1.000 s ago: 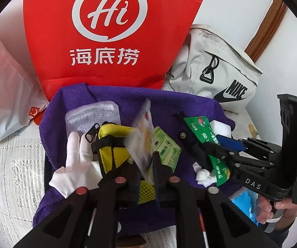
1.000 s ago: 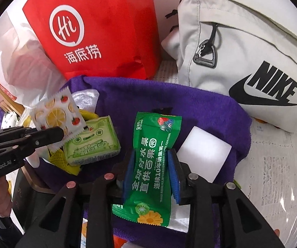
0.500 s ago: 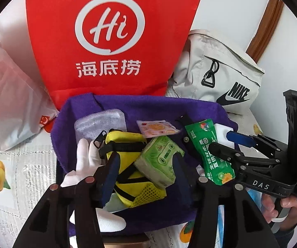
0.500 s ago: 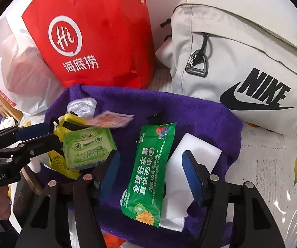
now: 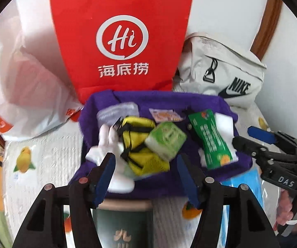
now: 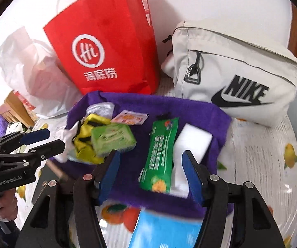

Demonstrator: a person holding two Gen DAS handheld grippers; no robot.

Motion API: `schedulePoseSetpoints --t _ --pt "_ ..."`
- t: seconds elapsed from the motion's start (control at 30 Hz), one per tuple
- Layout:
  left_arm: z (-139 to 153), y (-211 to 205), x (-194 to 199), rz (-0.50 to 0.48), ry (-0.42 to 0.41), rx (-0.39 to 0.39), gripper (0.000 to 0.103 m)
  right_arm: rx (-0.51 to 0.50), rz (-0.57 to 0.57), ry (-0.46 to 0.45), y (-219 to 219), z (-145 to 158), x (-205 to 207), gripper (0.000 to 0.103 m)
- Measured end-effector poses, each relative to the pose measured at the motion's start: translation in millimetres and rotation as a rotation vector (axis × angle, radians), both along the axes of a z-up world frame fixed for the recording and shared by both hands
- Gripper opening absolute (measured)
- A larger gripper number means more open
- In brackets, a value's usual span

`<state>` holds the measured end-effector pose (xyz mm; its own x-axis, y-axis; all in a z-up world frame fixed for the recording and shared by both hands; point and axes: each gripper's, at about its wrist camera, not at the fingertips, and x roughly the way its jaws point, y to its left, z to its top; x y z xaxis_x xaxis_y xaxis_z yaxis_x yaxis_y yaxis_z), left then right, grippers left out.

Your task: Organize soft objects

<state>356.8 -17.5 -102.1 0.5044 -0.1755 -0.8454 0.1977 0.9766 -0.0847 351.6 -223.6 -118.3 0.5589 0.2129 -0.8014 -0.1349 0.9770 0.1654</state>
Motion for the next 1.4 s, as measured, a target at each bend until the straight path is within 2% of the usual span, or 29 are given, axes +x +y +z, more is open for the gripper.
schedulePoseSetpoints --t 0.1,0.23,0.47,0.63,0.9,1.2,1.4 --pt "11 -3 -30 0.010 -0.021 0.011 0.074 -0.009 -0.001 0.007 2 6 -27 0.063" --pt "24 -7 -74 0.026 -0.037 0.033 0.076 -0.003 0.012 0.014 7 15 -64 0.065" --pt "51 -6 -155 0.066 -0.110 0.050 0.094 -0.063 -0.022 -0.049 13 35 -140 0.088" --pt "66 -4 -205 0.089 -0.163 0.045 0.098 -0.108 -0.034 -0.087 18 45 -188 0.095" --pt "79 2 -270 0.111 -0.208 0.029 0.099 -0.059 -0.049 -0.106 21 53 -260 0.095" --pt "84 1 -322 0.111 -0.233 0.013 0.099 -0.063 -0.051 -0.169 23 69 -319 0.095" --pt "93 2 -339 0.118 -0.265 0.028 0.099 -0.042 -0.064 -0.183 22 77 -339 0.095"
